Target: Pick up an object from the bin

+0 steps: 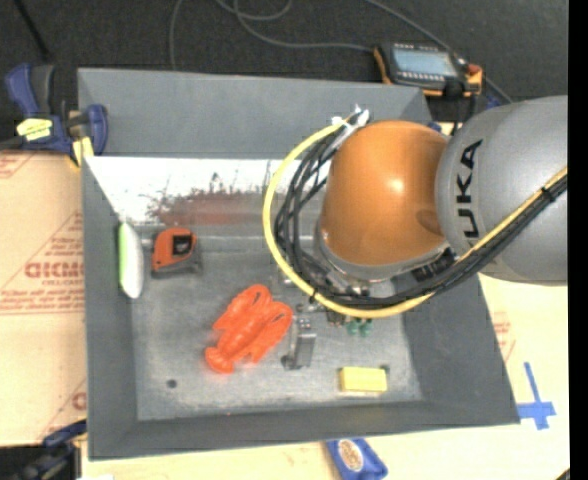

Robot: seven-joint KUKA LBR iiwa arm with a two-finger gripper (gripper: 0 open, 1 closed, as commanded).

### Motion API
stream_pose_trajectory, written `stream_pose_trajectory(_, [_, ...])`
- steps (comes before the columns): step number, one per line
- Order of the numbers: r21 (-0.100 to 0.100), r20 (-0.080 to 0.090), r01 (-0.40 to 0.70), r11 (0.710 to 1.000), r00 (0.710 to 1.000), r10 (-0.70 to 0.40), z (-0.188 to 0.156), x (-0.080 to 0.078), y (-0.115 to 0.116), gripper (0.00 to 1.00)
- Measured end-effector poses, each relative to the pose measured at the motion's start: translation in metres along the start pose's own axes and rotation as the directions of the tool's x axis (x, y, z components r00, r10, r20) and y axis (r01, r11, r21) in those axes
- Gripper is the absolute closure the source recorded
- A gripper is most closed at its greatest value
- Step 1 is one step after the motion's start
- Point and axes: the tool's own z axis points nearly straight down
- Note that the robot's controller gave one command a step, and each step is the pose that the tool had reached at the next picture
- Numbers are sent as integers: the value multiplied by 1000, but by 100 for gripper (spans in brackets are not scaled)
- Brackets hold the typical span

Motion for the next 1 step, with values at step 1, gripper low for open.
stream_pose_trajectory(1, [0, 10, 44, 999, 999, -44, 34, -51, 16, 0])
